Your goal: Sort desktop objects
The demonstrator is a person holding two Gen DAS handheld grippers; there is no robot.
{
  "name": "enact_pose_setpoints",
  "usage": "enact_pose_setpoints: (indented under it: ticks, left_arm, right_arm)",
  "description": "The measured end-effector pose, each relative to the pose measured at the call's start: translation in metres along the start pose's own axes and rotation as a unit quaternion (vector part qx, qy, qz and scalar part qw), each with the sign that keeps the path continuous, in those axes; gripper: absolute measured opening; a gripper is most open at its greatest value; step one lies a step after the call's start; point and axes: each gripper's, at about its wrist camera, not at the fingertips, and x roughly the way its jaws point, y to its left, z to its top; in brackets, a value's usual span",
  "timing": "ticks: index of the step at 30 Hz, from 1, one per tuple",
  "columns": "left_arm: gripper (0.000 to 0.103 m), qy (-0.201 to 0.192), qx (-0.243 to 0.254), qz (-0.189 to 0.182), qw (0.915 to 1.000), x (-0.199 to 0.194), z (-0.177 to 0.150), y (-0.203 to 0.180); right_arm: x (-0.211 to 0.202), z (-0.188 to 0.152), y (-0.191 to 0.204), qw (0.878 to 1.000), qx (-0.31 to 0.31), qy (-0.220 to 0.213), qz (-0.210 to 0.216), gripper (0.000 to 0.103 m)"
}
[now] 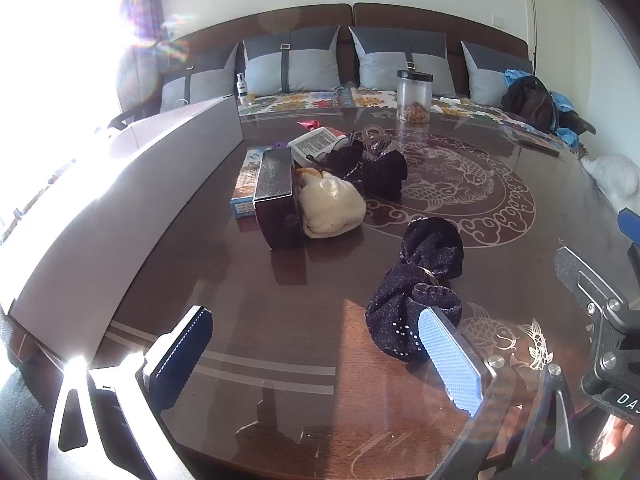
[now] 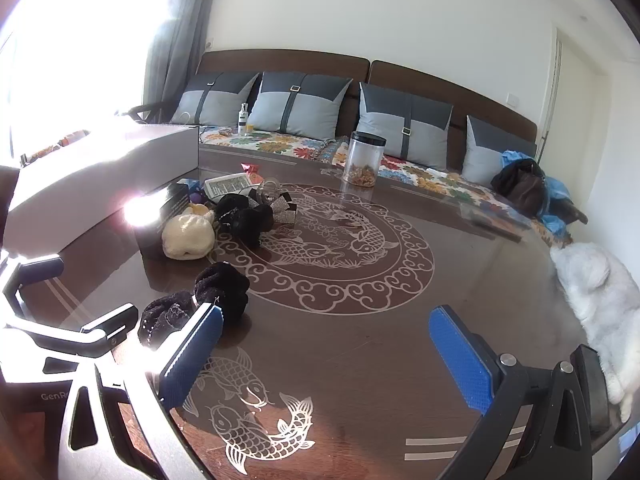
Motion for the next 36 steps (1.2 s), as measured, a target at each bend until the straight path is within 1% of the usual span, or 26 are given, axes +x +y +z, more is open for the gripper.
enact_pose_setpoints:
  ticks: [19,36]
  left_arm:
    - [0.103,0.004,-0.001,0.000,1.0000,0.0049,-0.0019,0.0005]
    - [0.103,0.011,0.003,0.008,0.9999,0.0073,-0.0036,0.0061]
  right_arm:
    - [0.0056,-0.0015,0.0049,1.000,-0.006,0.006,0.005,0.103]
    - [0.0077,-0.0043,0.0096,1.000,-0.015,0.012,0.010,0.103]
